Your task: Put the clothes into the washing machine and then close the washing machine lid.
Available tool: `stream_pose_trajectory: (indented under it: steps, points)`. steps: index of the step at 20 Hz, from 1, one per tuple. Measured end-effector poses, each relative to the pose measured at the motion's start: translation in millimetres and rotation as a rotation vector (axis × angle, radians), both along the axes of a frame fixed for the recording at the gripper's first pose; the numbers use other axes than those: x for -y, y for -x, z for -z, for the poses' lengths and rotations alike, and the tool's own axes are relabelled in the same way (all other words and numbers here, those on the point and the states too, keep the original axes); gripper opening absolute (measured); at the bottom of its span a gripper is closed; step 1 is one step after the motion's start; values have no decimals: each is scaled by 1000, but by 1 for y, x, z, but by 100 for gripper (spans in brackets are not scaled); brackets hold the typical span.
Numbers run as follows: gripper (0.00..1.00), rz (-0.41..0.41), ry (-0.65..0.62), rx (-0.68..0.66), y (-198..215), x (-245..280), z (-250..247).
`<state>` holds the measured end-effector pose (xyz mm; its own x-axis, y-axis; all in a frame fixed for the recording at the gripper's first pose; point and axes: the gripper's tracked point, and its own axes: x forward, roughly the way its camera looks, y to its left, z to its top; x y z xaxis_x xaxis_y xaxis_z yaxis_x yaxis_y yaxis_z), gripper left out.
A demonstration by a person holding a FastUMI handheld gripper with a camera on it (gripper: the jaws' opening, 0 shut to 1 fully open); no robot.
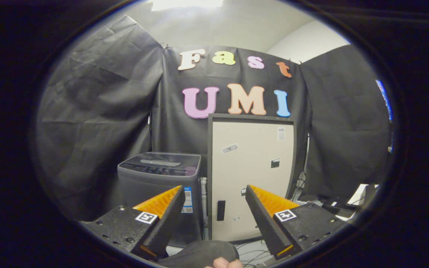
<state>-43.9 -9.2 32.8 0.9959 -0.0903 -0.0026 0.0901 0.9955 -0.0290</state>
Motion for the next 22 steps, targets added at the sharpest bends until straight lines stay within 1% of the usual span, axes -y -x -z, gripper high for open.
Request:
stream_pose_trajectory:
  steps: [1,6,22]
  points:
    - [99,-7,6,0,-1,-3,1]
    - [99,-21,-2,-13,-1,-6,5]
    - [99,-2,-23,-19,1,2,5]
